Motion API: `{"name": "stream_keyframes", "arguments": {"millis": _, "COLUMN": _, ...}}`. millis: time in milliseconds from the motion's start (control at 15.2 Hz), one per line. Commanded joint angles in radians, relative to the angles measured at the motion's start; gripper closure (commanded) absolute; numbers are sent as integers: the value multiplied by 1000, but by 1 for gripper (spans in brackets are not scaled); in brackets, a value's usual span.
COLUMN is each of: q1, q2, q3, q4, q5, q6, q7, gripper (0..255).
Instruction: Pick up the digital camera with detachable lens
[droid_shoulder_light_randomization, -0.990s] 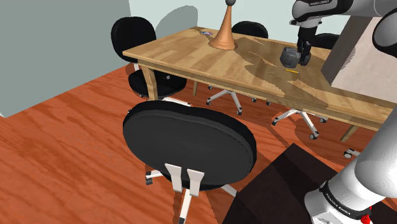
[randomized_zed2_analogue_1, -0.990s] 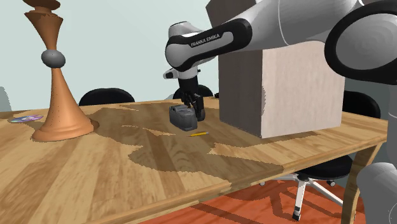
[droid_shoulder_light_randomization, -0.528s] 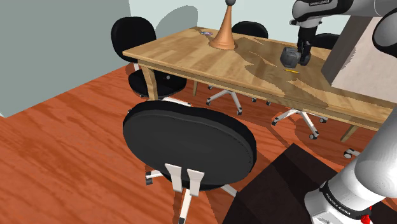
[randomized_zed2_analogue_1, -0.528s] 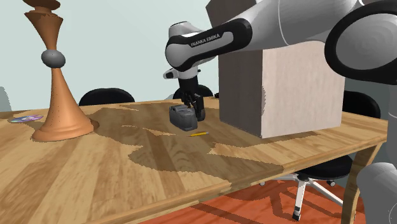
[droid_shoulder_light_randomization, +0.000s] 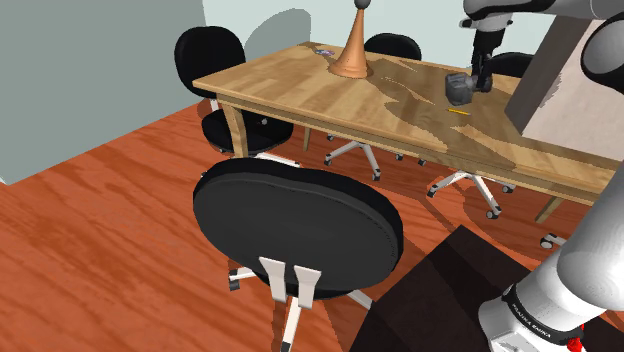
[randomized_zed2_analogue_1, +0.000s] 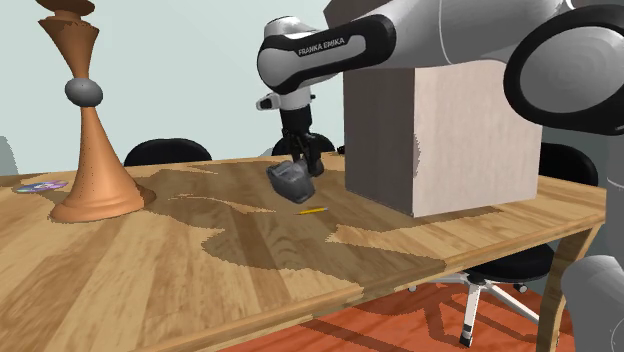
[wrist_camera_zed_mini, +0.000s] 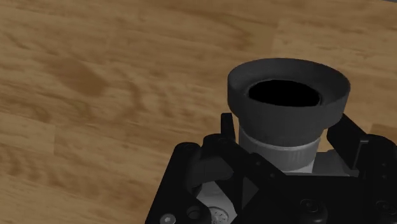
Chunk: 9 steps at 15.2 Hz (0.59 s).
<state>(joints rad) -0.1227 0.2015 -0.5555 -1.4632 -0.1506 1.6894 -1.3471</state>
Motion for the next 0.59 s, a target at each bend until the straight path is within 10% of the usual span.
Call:
{"name": "stream_keyframes", "arguments": {"millis": 0, "q1": -4, "q2": 6, "q3": -2, "q4": 36, "q5": 4, "q6": -29, "q7": -9, "gripper": 255}}
{"name": "stream_keyframes", "arguments": {"millis": 528, "q1": -19, "q2": 37, "q3": -5, "q4": 158, "q5": 22, "q6": -120, "q7": -36, "gripper": 255}}
